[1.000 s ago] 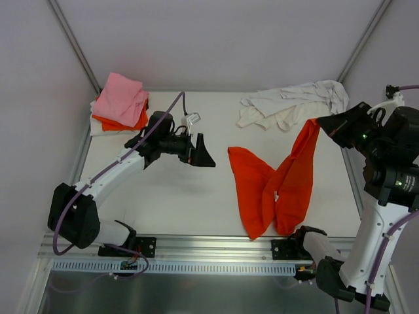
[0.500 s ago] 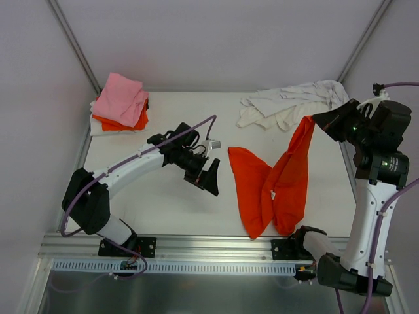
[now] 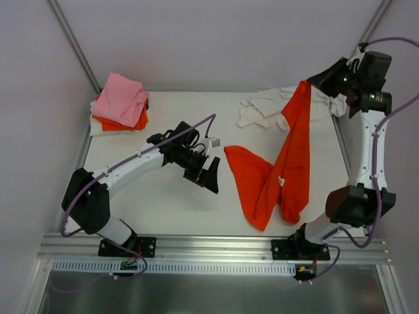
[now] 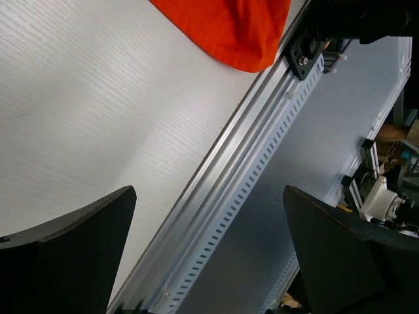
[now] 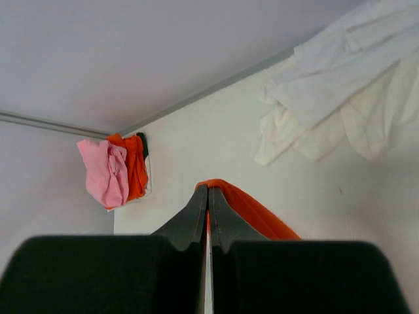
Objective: Fold and stack the t-shirts
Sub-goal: Move the tshirt to the center of the board
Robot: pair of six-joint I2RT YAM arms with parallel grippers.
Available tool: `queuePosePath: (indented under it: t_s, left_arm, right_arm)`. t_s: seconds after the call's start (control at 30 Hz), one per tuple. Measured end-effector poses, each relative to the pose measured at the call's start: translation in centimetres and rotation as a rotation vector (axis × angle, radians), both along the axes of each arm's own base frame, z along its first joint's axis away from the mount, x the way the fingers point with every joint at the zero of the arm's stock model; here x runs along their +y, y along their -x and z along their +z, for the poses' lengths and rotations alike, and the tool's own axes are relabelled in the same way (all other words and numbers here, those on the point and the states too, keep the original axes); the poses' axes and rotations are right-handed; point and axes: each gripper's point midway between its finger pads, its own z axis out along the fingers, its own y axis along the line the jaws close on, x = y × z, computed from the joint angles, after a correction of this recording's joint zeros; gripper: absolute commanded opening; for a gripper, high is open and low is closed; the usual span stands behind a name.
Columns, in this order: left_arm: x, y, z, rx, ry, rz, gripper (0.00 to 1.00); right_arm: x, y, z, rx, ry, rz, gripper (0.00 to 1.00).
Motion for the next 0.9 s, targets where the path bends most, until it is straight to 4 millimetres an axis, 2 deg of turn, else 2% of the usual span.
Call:
queuePosePath:
  t_s: [0.1,0.2,0.33,0.5,0.67,0.8,0.9]
  left_arm:
    - [-0.6,-0.6,0.2,-0.007,0.021,0.017,0.99]
    - [-2.0,-1.7,0.3,-0.005,0.049,0.029,0.99]
    - [-4.9,-2.9,-0.1,0.017,0.063,0.013,0.99]
    - [-10.1,-4.5,0.1,-0.010,0.096,-0.019,0.99]
    - [-15.0,-5.0,0.2,-0.036,0.129,-0.076,0.99]
    - [-16.6,-4.4,-0.6,-0.058,0.111,-0.106,0.99]
    - [-16.9,-4.2,-1.0,-0.076,0.101,-0.119,0.98]
  right_arm:
    - [-0.1,-3.6,2.0,-0.055,0.005,0.019,0.00]
    - [0.0,-5.3,2.4,-0.081,0.007,0.038,0.00]
    - [0.1,-6.3,0.5,-0.045,0.008,0.057,0.00]
    - [0.1,-6.7,-2.2,0.008,0.001,0.070,0.00]
    - [0.2,-6.5,-6.6,0.083,-0.012,0.069,0.00]
    - [0.3,-5.9,-9.3,0.144,-0.023,0.071,0.00]
    - [0.3,-5.8,-9.6,0.146,-0.025,0.073,0.00]
